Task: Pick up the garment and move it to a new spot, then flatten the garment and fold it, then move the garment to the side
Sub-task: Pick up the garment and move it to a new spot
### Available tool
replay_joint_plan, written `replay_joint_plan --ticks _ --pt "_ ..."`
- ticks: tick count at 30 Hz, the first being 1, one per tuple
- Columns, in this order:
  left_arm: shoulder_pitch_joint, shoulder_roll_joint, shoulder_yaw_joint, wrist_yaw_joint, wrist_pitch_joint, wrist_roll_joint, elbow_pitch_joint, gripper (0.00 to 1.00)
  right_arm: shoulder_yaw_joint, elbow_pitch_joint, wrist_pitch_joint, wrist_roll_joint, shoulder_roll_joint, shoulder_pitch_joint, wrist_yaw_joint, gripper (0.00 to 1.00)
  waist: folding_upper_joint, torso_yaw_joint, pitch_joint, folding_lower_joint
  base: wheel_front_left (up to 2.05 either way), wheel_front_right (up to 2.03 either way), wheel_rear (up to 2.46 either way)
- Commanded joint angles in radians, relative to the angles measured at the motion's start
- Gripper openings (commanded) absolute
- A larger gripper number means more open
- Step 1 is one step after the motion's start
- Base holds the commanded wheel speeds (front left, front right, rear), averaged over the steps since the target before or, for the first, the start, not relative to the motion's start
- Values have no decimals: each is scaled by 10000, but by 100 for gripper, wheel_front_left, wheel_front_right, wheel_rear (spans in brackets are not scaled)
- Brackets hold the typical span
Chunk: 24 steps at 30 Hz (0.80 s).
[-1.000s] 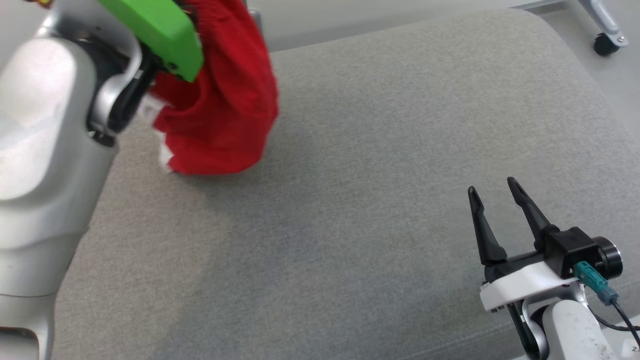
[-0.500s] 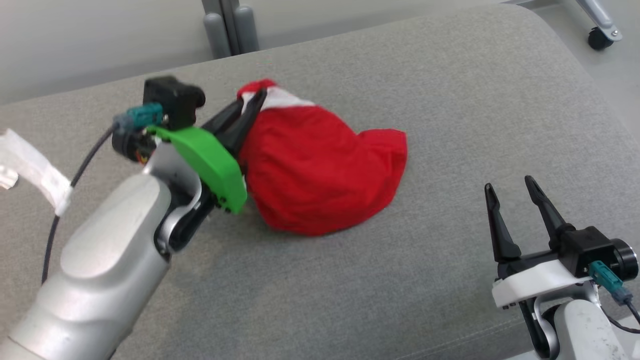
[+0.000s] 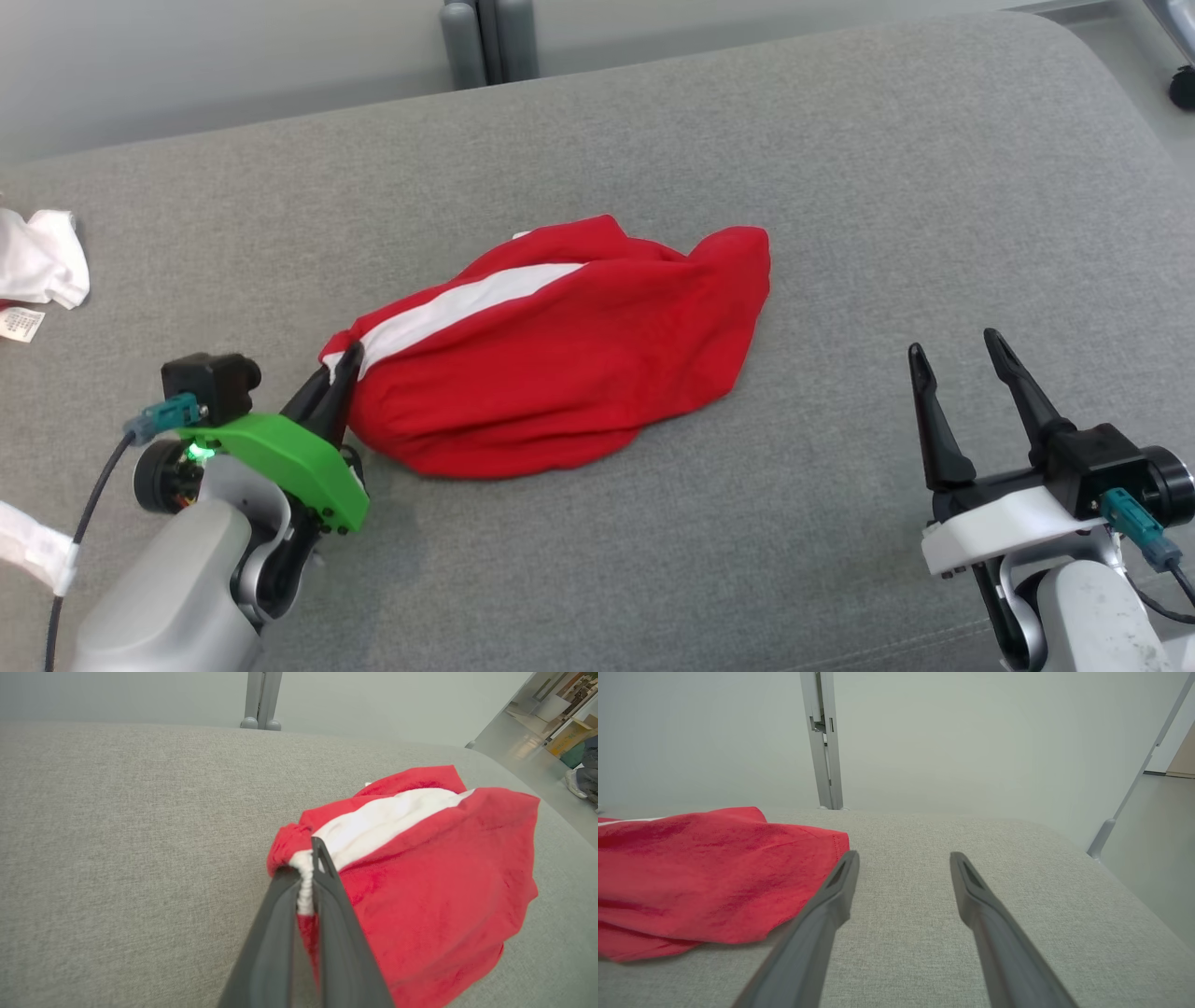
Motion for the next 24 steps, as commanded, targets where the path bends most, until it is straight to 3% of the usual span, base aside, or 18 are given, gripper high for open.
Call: replay_joint_plan --ticks 1,6,8,10,16,24 --pt "239 -2 40 25 -139 -76 174 0 -2 10 -49 -60 -32 114 -10 100 0 103 -10 0 0 0 0" --pt "584 -396 152 -21 -610 -245 656 2 26 59 -49 -89 -33 154 -10 100 0 259 -95 0 0 0 0" --pt "738 -578 226 -40 -807 -263 803 47 63 74 -49 -139 -33 182 -10 100 0 321 -166 0 0 0 0" --pt "901 -734 300 -68 -943 -216 922 100 78 94 -49 -167 -35 212 -10 100 0 376 -268 0 0 0 0" --pt "1501 -1117 931 -29 -1121 284 892 100 115 164 -49 -253 -33 366 -10 100 0 509 -675 0 0 0 0" --pt "3068 -1733 2773 341 -1100 2562 -705 100 93 179 -49 -365 -33 703 -10 100 0 688 -1338 0 0 0 0"
